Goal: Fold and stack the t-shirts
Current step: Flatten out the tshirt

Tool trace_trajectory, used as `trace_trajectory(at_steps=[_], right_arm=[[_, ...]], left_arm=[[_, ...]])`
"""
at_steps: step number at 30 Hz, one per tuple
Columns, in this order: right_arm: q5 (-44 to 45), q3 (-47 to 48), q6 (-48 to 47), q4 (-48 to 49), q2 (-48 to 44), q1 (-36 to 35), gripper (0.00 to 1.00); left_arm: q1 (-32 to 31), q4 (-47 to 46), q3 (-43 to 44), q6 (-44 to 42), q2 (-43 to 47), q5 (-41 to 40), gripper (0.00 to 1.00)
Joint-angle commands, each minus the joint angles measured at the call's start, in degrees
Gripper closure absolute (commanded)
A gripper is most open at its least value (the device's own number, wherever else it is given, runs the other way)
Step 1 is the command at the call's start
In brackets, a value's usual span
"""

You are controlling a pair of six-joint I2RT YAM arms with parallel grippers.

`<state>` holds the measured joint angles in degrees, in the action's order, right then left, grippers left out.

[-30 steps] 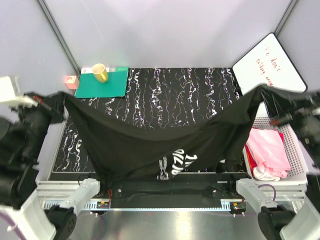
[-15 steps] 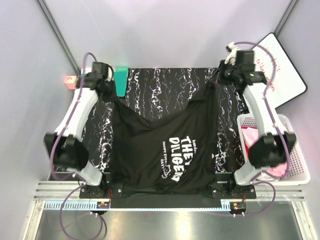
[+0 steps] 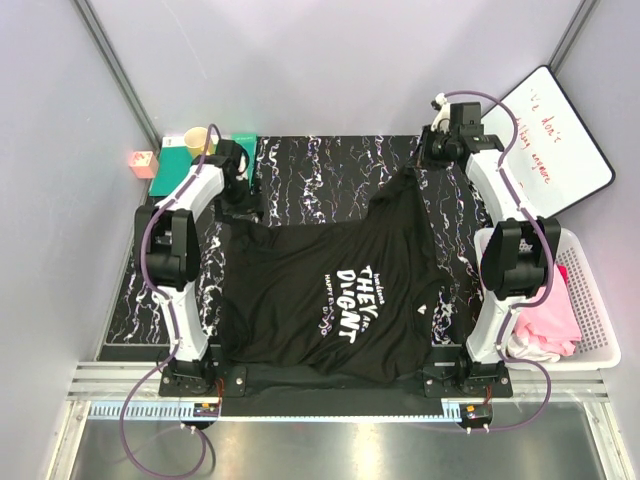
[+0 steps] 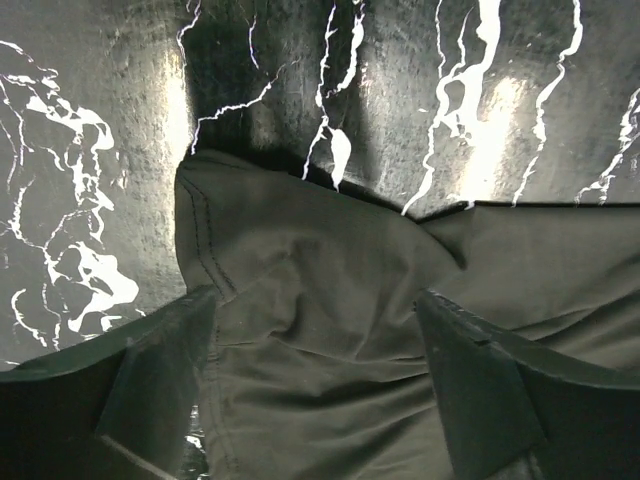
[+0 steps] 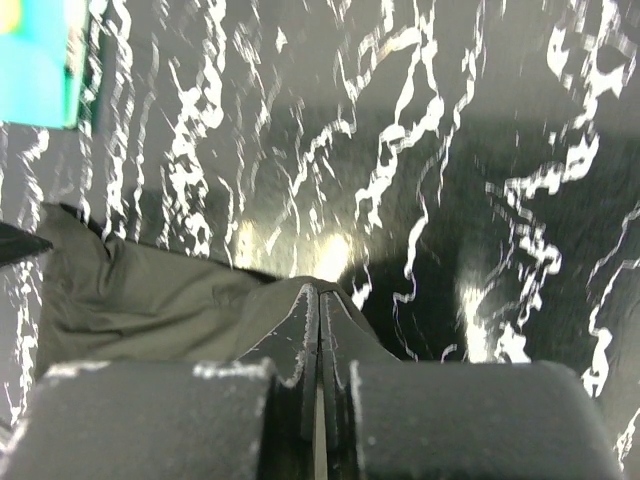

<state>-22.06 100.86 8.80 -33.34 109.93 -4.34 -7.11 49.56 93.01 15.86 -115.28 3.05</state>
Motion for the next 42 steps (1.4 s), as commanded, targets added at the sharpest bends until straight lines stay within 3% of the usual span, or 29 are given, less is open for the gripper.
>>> trace_trajectory(at_steps=[1,3,5,10,14,16,20,30,35,39,41,42], right_arm=[[-1.23,3.82,0.43,3.02,-0.86,-0.06,1.00],[-1.58,3.38,0.87,2.58,-1.03,-0.06,1.00],[-1.93,3.12,1.13,1.36,-1.21,-0.06,1.00],[-2.02,2.15,0.79,-1.19,-1.82,-0.14,1.00],[-1.75,3.29,-0.10,-3.57,-0.69,-0.14,1.00],[-2.02,4.96,-0.53,-5.06,0.54,-0.14,1.00],[-2.28,7.33,-0.27,-6.21,2.39,-0.14,1.00],[-2.81,15.76,0.61,-8.84,7.49,-0.06,1.00],[-2.72,17.44,0.87,-9.20,8.28,-0.06,1.00],[-2.63,17.79,0.87,-9.46,8.63,-0.14,1.00],[-2.54,17.97,0.96,-9.55,8.63,-0.14,1.00],[-2.54,17.97,1.05,-9.55,8.63,-0.14,1.00]], left_arm=[[1.31,-1.75,-0.28,-0.39,4.44,2.66,0.29],[2.54,-1.84,-2.73,0.14,5.50,4.23,0.55],[3.85,-1.66,-5.19,0.40,6.47,6.34,0.58],[5.35,-1.66,-10.04,0.58,10.25,7.94,0.33],[7.02,-1.49,-13.72,0.14,12.54,8.90,0.37],[7.03,-1.57,-14.87,0.05,13.50,9.17,0.49],[8.70,-1.66,-16.54,-0.30,12.81,10.05,0.61],[10.19,-1.66,-15.85,-0.83,7.36,9.00,0.50],[10.37,-0.96,-14.88,-1.35,3.85,9.08,0.52],[10.45,-0.96,-13.74,-1.79,2.26,8.99,0.74],[10.54,-0.61,-12.68,-1.97,1.91,9.08,1.00],[10.72,-0.52,-12.42,-1.88,1.99,9.08,1.00]])
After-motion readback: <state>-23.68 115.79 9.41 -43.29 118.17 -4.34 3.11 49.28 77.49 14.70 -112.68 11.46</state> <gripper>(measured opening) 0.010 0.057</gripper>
